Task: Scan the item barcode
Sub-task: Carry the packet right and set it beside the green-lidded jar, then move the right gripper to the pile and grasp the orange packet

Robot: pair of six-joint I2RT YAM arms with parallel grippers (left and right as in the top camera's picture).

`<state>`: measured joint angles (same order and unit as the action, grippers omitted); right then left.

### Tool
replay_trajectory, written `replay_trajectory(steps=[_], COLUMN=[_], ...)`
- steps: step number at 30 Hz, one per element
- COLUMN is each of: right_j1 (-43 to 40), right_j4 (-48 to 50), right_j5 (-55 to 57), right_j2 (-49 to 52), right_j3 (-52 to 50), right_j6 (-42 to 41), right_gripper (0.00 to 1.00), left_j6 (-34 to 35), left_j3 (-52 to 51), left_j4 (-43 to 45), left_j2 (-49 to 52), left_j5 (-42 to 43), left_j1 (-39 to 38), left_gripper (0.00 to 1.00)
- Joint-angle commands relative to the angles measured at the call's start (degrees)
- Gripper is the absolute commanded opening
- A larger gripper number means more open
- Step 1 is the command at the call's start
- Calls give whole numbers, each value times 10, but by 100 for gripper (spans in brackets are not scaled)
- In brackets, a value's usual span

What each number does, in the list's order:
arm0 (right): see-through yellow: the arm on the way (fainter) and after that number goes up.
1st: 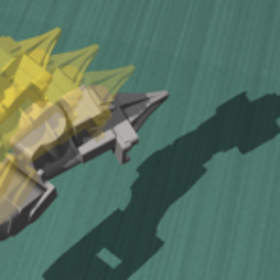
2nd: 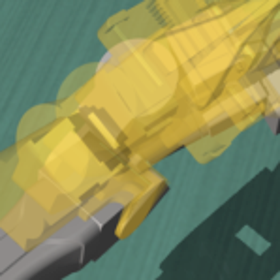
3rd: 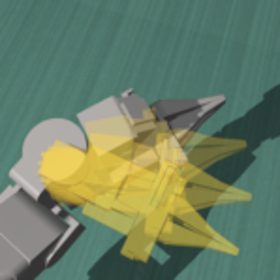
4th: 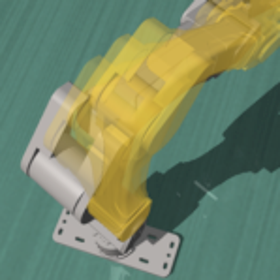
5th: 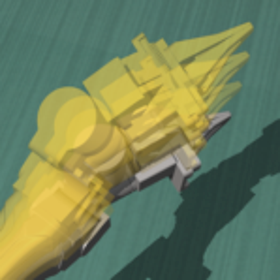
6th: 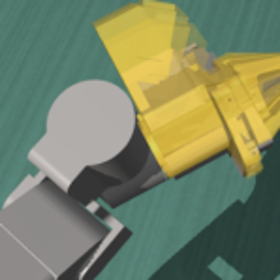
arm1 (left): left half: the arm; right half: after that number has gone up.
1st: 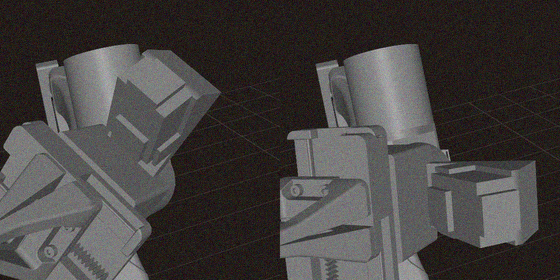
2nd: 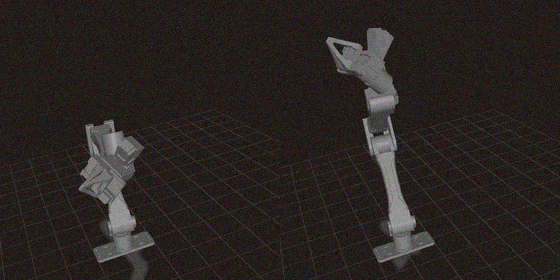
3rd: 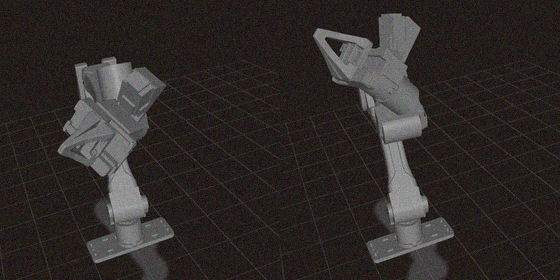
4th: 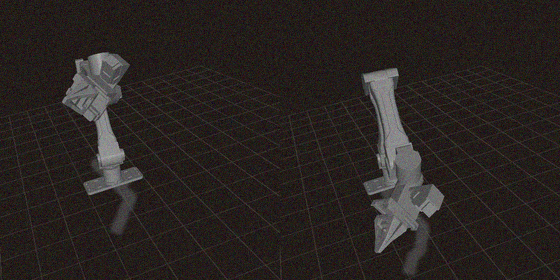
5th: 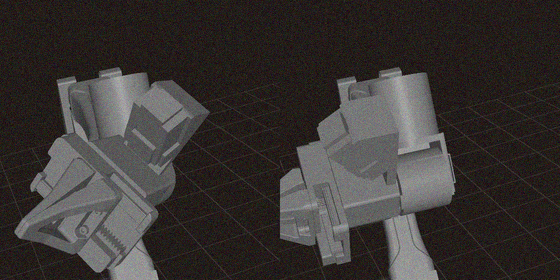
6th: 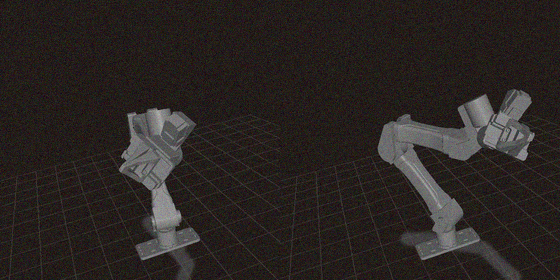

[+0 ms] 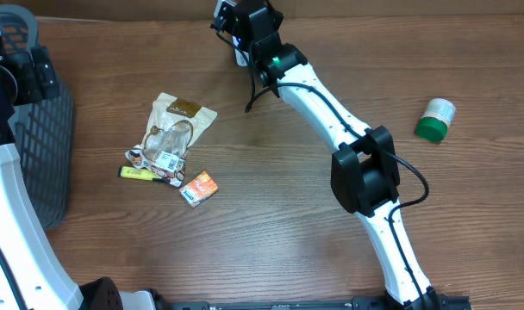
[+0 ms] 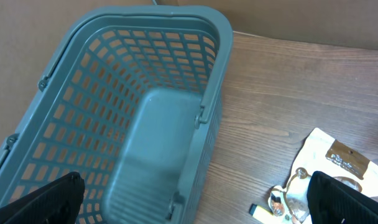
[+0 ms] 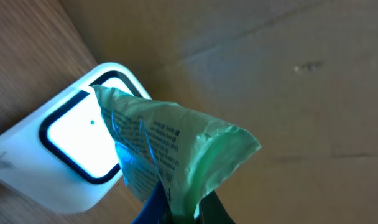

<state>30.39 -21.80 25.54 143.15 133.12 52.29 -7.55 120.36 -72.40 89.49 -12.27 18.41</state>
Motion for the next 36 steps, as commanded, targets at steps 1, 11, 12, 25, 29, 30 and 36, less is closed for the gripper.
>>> replay_trajectory(steps=[1, 11, 12, 25, 29, 30, 36], right_j1=[-9, -118, -139, -355, -379, -380, -375], right_j4=[-39, -454, -505, -535, -489, -484, -474], right_j5=[-33, -196, -210, -236, -244, -244, -269], right_j2=[-119, -289, -292, -269, -269, -269, -270], right_j3=[19, 19, 19, -176, -238, -247, -229], right_j6=[-134, -526, -549, -593, -600, -600, -600], right_gripper=[4, 4, 4, 4, 51, 66, 84], left_j6=[-8, -8, -8, -8, -8, -8, -8], left_j3=[3, 3, 3, 3, 3, 3, 3], left_j4=[0, 0, 0, 0, 0, 0, 0], left_j2=[5, 5, 5, 5, 5, 5, 5], left_j5=[-2, -1, -1, -1, -1, -1, -2], left_j1=[-1, -1, -1, -1, -1, -1, -1], left_gripper=[100, 100, 100, 100, 100, 100, 100])
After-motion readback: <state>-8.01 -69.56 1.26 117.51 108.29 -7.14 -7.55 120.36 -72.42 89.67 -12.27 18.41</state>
